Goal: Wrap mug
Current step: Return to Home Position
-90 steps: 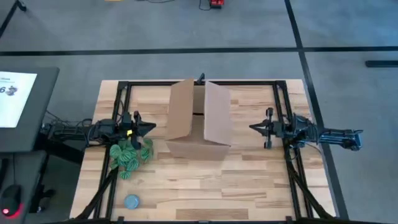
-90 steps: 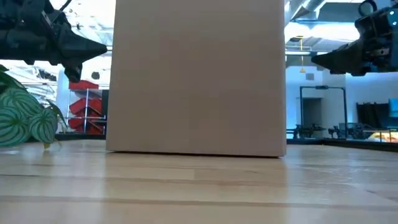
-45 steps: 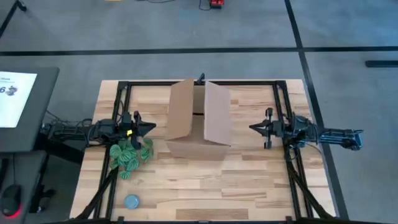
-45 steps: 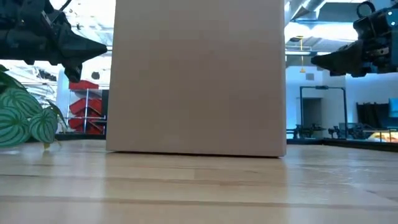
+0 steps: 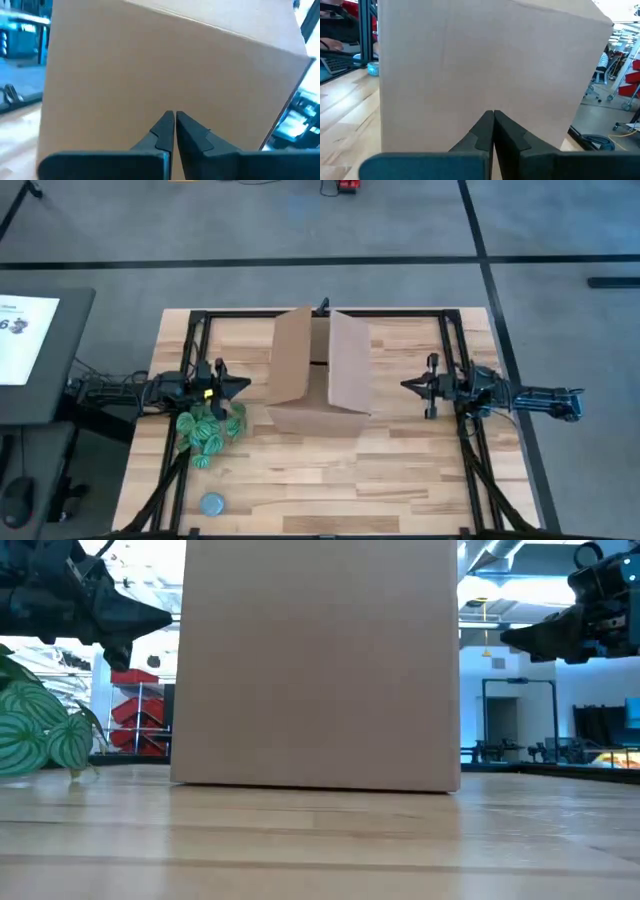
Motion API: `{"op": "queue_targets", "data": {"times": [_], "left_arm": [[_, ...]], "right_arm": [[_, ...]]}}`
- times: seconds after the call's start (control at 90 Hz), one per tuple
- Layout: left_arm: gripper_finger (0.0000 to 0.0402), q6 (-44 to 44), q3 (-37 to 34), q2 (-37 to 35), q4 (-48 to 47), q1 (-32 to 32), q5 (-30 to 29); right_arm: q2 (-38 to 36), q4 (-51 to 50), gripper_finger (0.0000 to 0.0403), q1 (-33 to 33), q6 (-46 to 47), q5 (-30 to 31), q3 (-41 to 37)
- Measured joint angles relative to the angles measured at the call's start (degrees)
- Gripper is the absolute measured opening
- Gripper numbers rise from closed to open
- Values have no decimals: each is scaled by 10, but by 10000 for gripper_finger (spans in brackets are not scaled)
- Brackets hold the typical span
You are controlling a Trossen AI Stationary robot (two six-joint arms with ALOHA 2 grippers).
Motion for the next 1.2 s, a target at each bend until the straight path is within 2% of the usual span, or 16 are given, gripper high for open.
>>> {"op": "queue_targets", "data": {"times": [0.078, 0.211, 0.422, 0.744, 1.2], "left_arm": [[0, 66, 0, 4, 3, -1, 13], [0, 194, -3, -5, -6, -2, 81], [0, 238, -5, -3, -24, 6, 144], [0, 141, -5, -4, -23, 29, 148], [0, 98, -5, -1, -22, 29, 140]], "right_arm": [[0, 0, 0, 0, 0, 0, 0], [0, 0, 0, 0, 0, 0, 0], [0, 0, 0, 0, 0, 0, 0], [0, 0, 0, 0, 0, 0, 0], [0, 0, 0, 0, 0, 0, 0]]}}
